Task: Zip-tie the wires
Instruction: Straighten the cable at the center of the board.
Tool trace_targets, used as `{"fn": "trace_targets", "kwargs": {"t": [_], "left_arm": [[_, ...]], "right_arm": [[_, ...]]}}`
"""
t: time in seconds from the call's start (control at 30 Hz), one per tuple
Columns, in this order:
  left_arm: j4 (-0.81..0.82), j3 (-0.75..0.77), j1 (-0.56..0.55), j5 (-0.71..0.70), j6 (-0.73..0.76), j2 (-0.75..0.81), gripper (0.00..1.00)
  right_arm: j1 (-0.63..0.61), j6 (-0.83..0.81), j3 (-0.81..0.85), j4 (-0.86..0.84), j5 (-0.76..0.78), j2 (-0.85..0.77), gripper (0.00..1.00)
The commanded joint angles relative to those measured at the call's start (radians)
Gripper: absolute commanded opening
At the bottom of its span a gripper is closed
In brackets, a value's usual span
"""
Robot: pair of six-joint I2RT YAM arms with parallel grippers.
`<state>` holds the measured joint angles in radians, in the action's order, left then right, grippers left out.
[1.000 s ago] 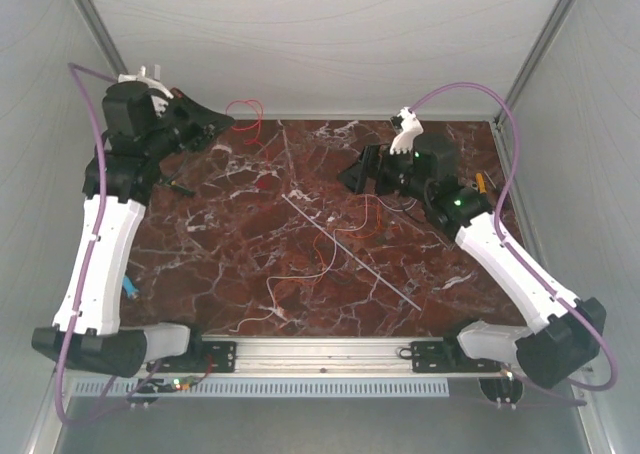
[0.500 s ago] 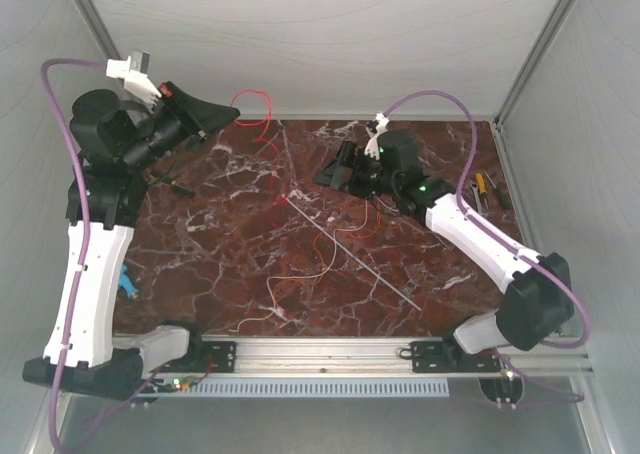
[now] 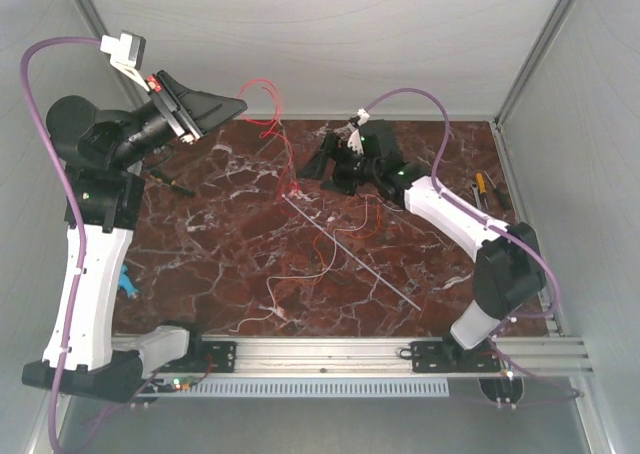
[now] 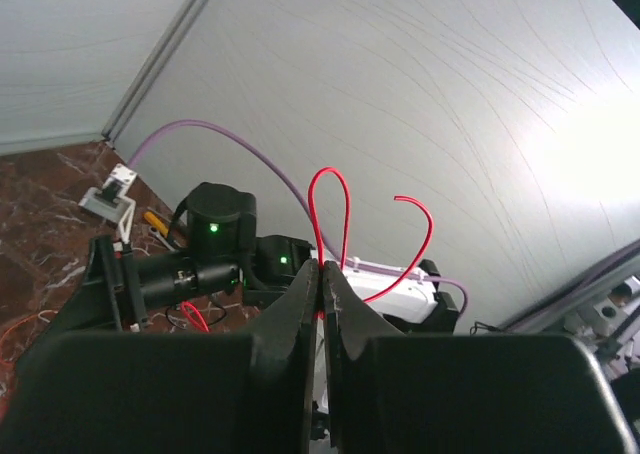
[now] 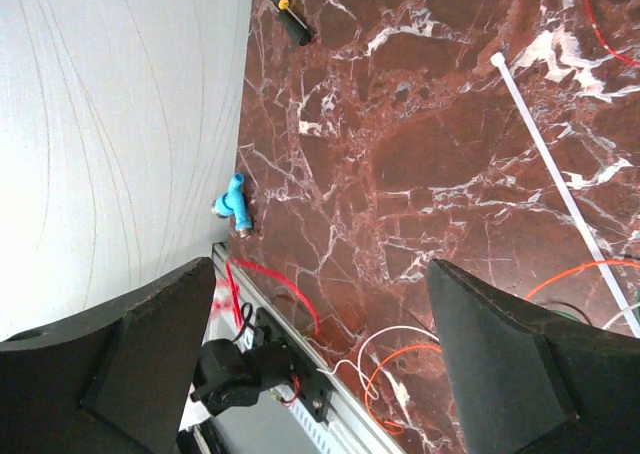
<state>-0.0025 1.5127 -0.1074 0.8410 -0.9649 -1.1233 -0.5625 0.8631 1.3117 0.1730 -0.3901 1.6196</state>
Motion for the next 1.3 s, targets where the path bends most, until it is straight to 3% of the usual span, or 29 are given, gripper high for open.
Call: {"fn": "trace_targets", "kwargs": {"t": [0.0, 0.3, 0.6, 0.73, 1.0, 1.27], "left_arm": [[0.117, -0.008, -0.008, 0.097, -0.064, -0.002, 0.0], [0.158, -0.018, -0.033, 0.128, -0.079, -0.008, 0.0], [0.214, -0.004, -0.06, 0.161, -0.101, -0.033, 0.0], [0.214, -0.002, -0.065, 0.167, -0.1, -0.035, 0.0], [0.214, -0.009, -0.082, 0.175, -0.097, -0.032, 0.0], [0.212, -0.007, -0.103, 0.196, -0.095, -0.031, 0.0]], "right_arm": [[-0.008, 0.044, 0.043, -0.039, -0.047, 0.028, 0.85], [-0.01, 0.079, 0.123, 0.025, -0.124, 0.089, 0.85], [-0.064, -0.003, 0.2, 0.266, -0.249, 0.127, 0.81], [-0.072, -0.081, 0.217, 0.372, -0.305, 0.138, 0.75], [-0.072, -0.14, 0.221, 0.418, -0.374, 0.158, 0.48], [-0.072, -0.143, 0.255, 0.4, -0.376, 0.211, 0.5]]}}
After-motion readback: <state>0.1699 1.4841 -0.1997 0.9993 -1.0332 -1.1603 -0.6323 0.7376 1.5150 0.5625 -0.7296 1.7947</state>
